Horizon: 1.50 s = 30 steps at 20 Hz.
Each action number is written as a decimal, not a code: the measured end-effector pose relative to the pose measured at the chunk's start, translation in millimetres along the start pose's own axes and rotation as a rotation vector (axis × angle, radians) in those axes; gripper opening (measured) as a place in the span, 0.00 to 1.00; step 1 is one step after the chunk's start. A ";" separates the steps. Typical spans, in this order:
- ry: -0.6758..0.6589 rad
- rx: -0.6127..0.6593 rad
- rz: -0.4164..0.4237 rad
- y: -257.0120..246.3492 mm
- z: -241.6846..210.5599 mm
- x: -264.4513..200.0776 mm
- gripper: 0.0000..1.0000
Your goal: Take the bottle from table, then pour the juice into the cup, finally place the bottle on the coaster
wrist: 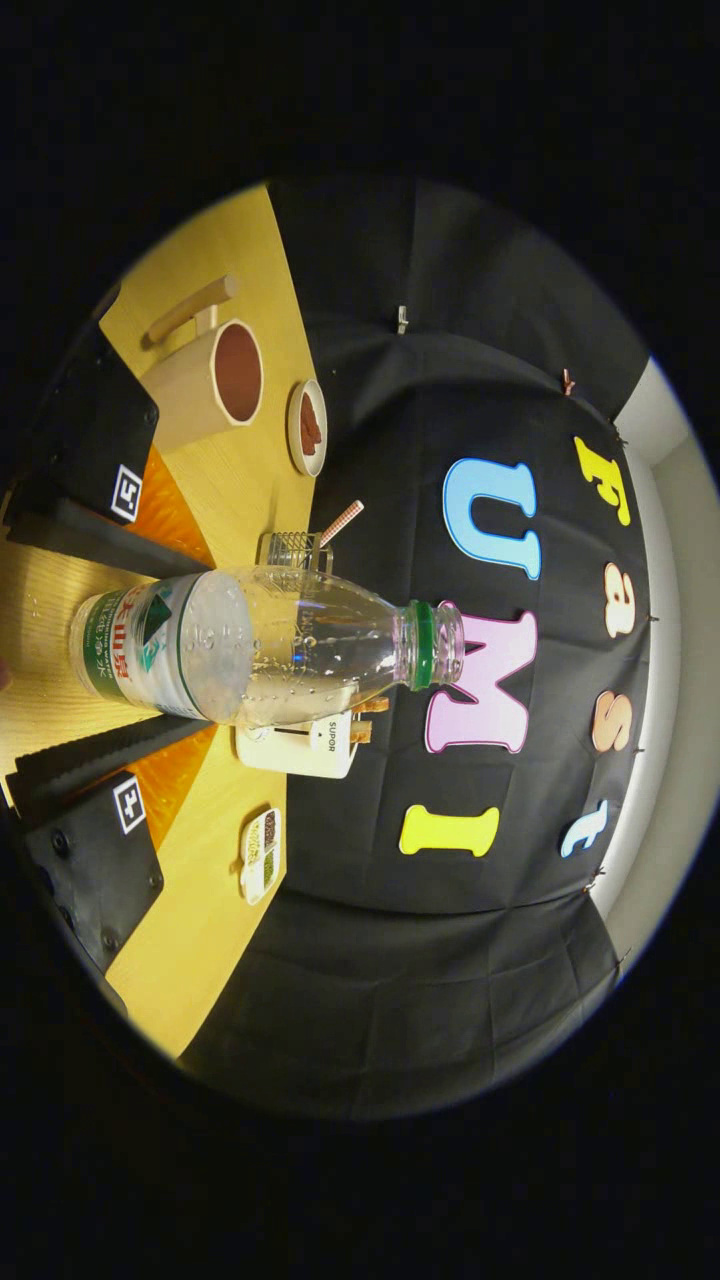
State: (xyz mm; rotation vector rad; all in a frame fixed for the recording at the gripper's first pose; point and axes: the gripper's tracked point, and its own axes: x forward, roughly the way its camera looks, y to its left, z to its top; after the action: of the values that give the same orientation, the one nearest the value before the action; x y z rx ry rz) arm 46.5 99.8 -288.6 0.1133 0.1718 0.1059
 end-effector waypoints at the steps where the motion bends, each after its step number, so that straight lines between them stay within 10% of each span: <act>1: 0.008 -0.008 -0.001 -2.3 6.7 0.3 0.76; 30: 0.085 -0.882 0.094 48.7 61.2 -13.4 0.70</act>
State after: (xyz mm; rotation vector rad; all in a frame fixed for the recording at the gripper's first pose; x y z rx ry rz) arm 39.5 140.0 -220.6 -0.7641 0.1913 0.2708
